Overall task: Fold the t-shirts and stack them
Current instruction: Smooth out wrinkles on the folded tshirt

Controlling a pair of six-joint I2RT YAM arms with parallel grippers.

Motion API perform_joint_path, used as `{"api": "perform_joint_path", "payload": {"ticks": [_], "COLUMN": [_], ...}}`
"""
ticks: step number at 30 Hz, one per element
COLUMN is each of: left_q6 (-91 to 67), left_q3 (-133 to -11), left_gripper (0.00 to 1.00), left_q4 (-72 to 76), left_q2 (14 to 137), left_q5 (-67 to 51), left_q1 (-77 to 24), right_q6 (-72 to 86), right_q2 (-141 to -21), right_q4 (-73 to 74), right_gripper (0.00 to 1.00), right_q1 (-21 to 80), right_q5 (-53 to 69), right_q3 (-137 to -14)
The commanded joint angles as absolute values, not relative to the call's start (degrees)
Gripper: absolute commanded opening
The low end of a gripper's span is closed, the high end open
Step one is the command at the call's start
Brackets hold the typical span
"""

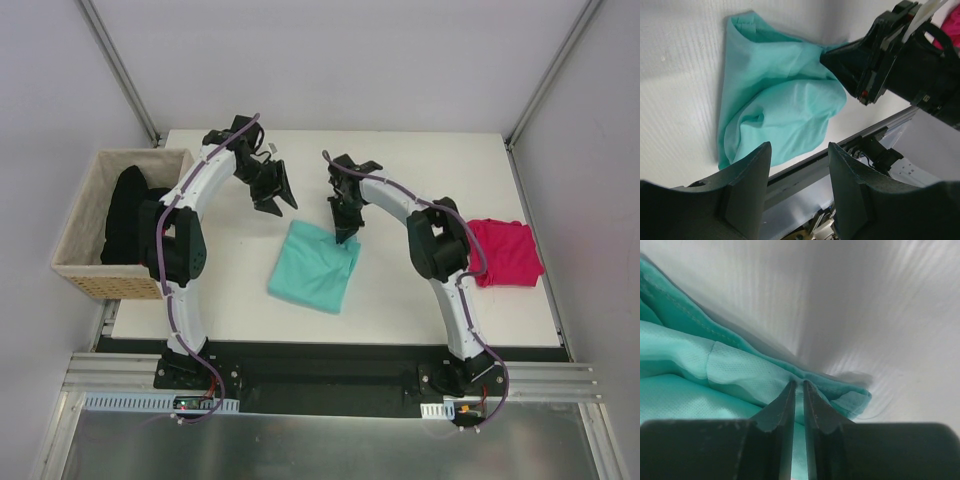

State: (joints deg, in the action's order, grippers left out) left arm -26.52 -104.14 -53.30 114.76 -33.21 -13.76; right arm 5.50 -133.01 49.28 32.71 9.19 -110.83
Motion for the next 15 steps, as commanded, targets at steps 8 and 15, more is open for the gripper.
{"api": "perform_joint_path", "payload": {"ticks": [8,15], "left_q6": [-25.14,-24.26], "left_q3": [-99.5,-94.66], "left_gripper": [0.49,0.49], "left_q4": [-54.23,-54.23], "left_q2": [108.28,106.97], "left_q5": [-28.56,-28.21], "left_q1": [-12.22,-12.04], "right_q6": [4.92,4.31], "right_q2": [-126.92,-126.48], "right_q4": [49.83,54.84], "right_gripper": [0.13,0.18], "right_q1": [36.21,35.33], "right_q5": [6.34,0.36], "right_q3": [-102.92,-110.91]}}
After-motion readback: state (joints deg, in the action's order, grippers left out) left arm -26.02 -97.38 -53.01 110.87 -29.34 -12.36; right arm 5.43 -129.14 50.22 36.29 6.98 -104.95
